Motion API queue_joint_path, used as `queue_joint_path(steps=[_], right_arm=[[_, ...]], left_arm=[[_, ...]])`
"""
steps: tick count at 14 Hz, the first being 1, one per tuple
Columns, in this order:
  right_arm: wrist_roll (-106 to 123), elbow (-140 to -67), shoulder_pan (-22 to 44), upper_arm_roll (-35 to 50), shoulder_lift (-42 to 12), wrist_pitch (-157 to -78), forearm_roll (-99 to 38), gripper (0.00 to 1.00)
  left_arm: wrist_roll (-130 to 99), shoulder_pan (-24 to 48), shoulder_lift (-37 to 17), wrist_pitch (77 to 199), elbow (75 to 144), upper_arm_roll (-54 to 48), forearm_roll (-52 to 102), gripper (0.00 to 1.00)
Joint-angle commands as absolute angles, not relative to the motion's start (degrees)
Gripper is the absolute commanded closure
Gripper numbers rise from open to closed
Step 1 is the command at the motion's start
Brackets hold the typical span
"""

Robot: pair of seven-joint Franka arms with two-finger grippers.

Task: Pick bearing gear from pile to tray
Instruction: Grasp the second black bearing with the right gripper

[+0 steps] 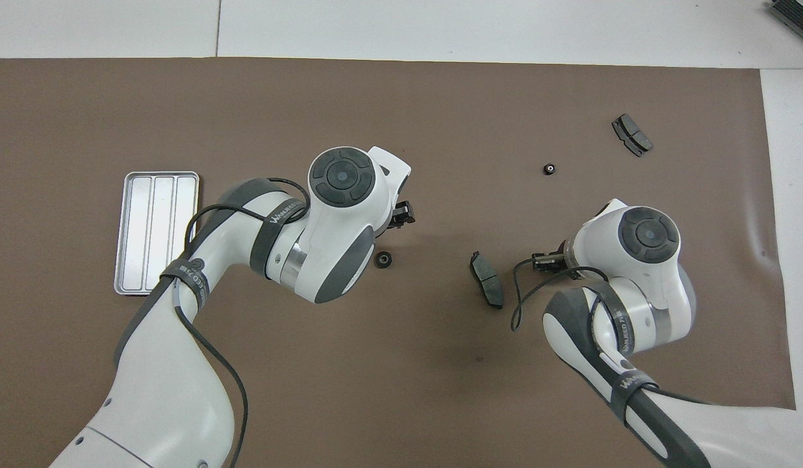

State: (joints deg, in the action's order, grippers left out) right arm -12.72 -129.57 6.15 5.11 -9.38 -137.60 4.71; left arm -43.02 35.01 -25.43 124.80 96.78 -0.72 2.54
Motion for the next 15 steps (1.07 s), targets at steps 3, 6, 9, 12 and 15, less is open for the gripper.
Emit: queue_joint_path(steps=[3,6,9,12,15], right_arm=[[-12.0,-131.5,6.1,5.4,-7.6,-138.4,3.3,0.84],[-13.0,-131.0,6.2,5.4,-7.6,-138.9,2.5,1.00],[-13.4,-129.0,7.1,5.3,-8.0,-139.0,0.6,1.00],[-14.0,-125.3,6.8,5.3,-9.5,-139.0,0.0,1.00],[-14.3,-123.0,6.4,5.3,-10.4,-139.0,0.0,1.00]], left_arm=[[-42.4,37.1,-21.4,129.7,104.5,-0.1,3.1,0.00],[-40.1,37.4,-21.3,130.1,105.6,-0.1,3.1,0.00],[-39.3,39.5,-22.4,133.8,107.7,-0.1,3.1,0.02],[-39.3,39.6,-22.6,135.3,108.0,-0.1,3.1,0.05],[-36.5,39.5,-23.1,135.7,108.0,-0.1,3.1,0.10]])
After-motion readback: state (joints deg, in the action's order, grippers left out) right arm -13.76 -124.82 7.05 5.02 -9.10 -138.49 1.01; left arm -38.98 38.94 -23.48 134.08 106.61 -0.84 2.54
